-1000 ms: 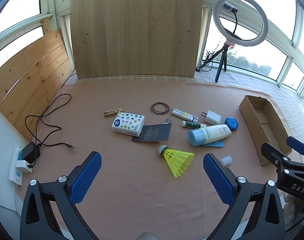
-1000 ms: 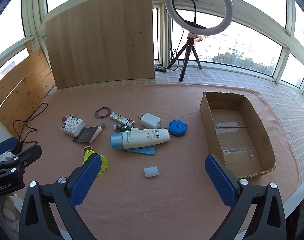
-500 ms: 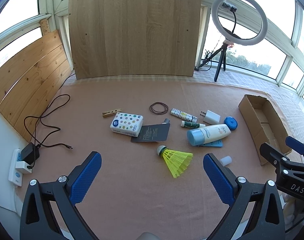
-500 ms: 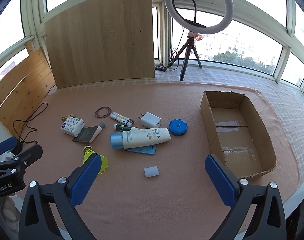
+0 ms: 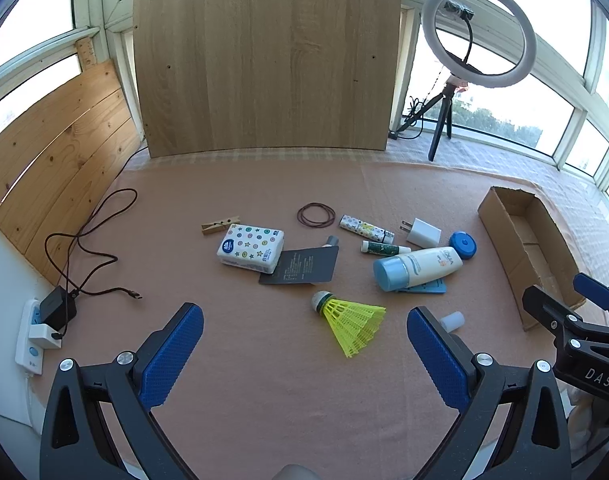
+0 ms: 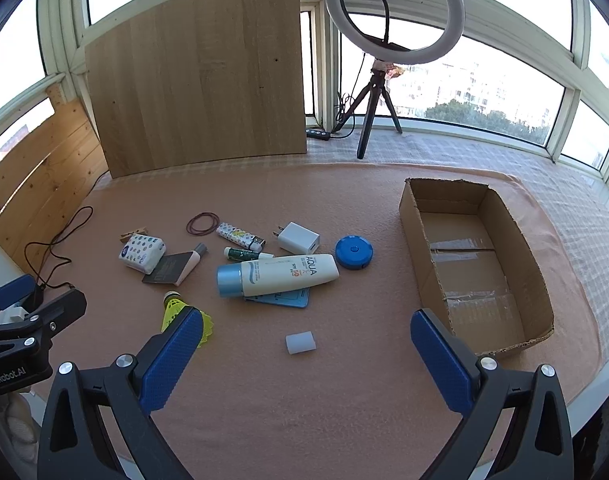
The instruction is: Organize objects
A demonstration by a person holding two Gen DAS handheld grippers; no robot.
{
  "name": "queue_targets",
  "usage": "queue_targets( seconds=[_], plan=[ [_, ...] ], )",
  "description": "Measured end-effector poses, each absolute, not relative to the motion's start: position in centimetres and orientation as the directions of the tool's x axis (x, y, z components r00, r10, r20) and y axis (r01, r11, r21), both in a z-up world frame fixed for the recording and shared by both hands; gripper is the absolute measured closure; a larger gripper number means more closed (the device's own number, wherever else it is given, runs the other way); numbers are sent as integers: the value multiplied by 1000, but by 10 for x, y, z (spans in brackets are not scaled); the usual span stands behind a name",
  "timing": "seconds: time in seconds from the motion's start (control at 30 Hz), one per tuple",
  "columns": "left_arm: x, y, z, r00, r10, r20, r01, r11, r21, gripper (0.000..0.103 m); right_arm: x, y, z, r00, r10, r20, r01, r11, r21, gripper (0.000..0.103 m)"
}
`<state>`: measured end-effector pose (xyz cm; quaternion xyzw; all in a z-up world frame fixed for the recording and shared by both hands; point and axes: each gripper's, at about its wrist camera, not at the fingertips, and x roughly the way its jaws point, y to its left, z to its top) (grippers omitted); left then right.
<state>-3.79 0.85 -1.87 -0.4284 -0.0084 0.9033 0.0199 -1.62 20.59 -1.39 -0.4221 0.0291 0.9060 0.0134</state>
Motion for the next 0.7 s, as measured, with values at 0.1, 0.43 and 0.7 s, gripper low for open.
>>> queue_targets(
  seconds=[0.1,0.43,0.7],
  plan=[
    [-41,10,-20,-631,50,-774,-35,-999,-36,0,-17,208,-14,-642,2,-767,-52,-998,41,0],
    [-63,27,-30,-612,90,-786,-90,-995,-44,0,-18,221,-20,-627,26,-778,-84,-996,34,0],
    [-93,54,-45,-586,133,-799,-162,-986,-45,0,-14,236,-25,-615,47,-787,-117,-993,31,1]
  ],
)
